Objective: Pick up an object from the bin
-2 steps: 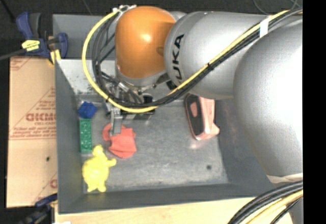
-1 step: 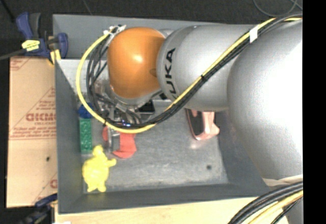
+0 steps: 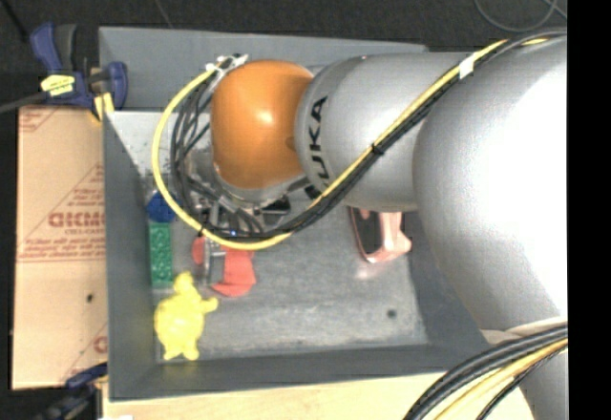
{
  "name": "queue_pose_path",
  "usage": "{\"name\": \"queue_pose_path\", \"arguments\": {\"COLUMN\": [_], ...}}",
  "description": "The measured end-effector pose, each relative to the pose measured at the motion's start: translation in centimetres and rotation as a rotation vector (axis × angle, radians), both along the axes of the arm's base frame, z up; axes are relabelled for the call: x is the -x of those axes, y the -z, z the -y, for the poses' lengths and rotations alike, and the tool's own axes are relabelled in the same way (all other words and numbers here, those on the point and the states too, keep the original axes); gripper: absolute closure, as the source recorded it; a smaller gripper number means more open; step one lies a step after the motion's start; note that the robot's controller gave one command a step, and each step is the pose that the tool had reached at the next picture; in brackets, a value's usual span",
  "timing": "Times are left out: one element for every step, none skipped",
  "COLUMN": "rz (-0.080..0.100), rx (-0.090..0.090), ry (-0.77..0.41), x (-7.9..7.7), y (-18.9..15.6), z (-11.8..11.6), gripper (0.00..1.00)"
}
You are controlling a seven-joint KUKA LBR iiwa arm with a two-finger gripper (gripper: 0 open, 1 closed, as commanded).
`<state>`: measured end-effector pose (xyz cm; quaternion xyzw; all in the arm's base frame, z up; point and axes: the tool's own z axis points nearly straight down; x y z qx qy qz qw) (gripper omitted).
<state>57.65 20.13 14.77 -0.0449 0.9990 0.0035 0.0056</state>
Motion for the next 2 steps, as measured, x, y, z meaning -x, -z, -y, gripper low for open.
{"name": "queue_pose_path", "arguments": {"rz": [0.004, 0.000], "rx": [0.005, -0.002], "ry": [-0.019, 0.184], "x": [-0.7, 4.7], "y": [4.1, 7.8], "z": [2.2, 4.4], "gripper": [0.00, 1.00]}}
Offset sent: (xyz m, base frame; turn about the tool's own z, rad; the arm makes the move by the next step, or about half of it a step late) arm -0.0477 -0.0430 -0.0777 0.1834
